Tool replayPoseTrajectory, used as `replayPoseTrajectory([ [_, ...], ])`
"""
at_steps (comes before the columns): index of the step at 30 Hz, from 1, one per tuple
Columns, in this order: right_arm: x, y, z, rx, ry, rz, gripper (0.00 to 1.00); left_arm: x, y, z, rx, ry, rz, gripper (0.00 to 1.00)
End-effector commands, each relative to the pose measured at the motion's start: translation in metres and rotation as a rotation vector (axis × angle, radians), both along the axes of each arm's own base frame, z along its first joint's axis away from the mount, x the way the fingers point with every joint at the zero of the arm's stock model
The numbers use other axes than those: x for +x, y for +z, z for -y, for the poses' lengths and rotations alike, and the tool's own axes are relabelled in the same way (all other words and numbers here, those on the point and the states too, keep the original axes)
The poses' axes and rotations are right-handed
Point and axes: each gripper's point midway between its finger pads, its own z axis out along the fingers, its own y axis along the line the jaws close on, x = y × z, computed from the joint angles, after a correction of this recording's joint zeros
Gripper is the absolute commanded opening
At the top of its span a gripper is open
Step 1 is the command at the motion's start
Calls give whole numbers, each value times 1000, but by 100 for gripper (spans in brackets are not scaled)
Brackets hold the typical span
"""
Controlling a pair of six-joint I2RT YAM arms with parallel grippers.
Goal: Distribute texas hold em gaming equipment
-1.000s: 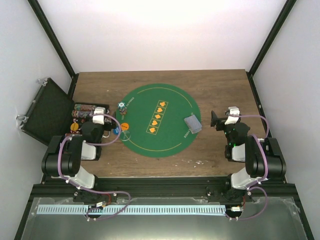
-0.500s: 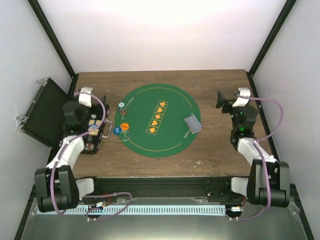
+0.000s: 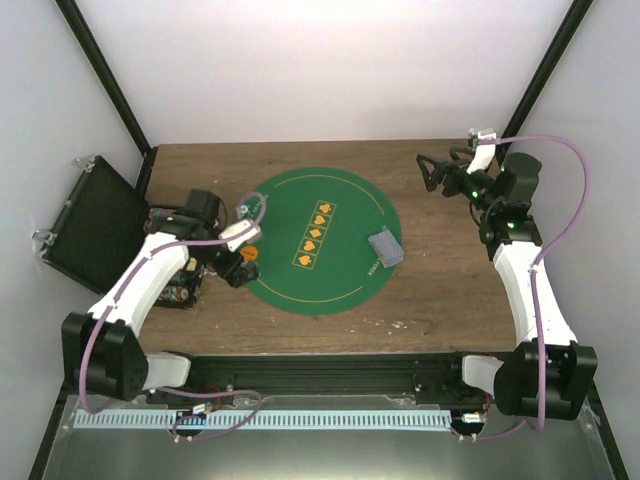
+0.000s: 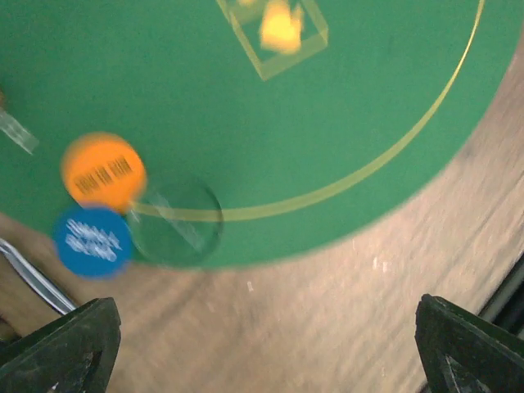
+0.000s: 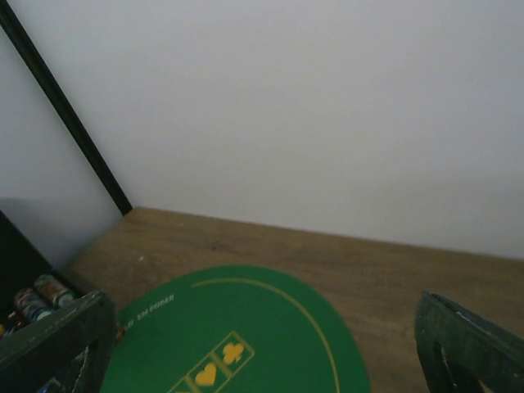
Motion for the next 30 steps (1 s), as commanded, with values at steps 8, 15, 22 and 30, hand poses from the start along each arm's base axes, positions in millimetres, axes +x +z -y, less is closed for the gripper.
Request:
replayPoseTrajectory([
  [8, -5, -60, -13, 5, 18, -296, 100, -3, -93, -22, 235, 43, -248, 100],
  [15, -1, -80, -15, -8, 24, -384, 100, 25, -115, -18, 229, 106, -236, 87],
  [22, 1, -82, -18, -19, 26, -377, 100, 43, -129, -15, 270, 122, -183, 84],
  [30, 1, -90, -20, -16, 33, -395, 100, 37, -145, -9, 295, 84, -199, 79],
])
